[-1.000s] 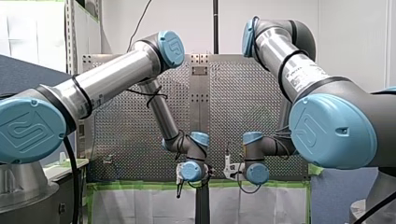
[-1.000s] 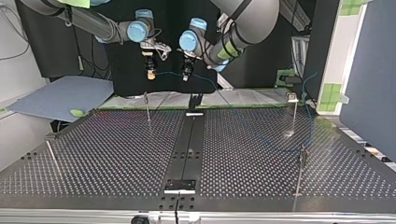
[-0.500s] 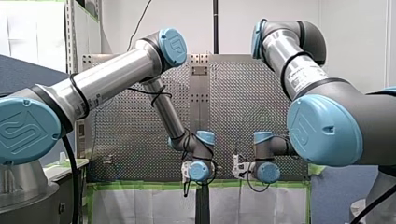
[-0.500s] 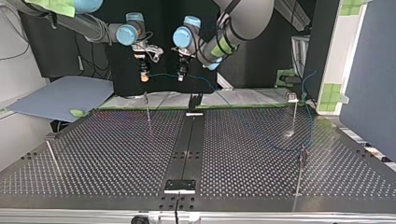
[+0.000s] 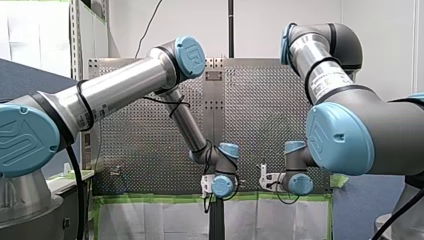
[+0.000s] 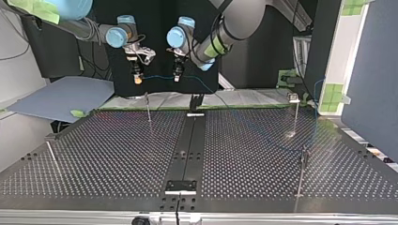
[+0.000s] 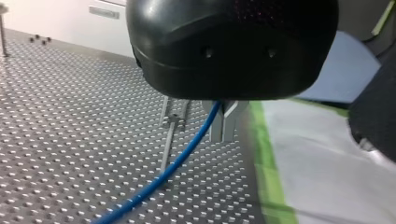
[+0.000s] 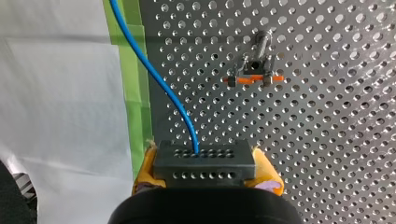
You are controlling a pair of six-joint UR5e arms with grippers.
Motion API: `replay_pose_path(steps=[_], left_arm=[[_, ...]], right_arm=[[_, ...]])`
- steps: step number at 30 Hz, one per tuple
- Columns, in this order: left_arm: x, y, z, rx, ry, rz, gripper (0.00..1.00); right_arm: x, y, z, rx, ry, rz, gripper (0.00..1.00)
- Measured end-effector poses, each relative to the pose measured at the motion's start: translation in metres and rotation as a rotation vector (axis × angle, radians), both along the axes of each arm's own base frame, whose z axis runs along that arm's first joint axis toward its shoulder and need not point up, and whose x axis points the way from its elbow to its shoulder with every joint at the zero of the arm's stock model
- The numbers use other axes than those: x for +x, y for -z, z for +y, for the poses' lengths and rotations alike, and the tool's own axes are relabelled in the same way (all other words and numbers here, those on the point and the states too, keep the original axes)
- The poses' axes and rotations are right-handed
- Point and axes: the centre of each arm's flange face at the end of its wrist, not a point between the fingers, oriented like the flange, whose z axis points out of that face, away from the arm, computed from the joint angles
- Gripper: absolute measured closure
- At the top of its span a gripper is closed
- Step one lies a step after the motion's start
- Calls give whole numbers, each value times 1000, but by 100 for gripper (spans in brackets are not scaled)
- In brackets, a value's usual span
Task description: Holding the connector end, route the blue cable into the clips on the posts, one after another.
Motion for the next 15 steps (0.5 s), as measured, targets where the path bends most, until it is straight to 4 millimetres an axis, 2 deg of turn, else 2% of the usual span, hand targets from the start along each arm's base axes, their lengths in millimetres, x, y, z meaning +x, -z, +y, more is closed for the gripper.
replay_pose_path(steps=[10, 15], left_arm=[[8, -13, -16, -37, -32, -43, 100], [5, -4, -28, -41, -22, -43, 100]], right_arm=[[-27, -1, -18, 1, -2, -45, 100], [-41, -2, -29, 0, -6, -73, 100]])
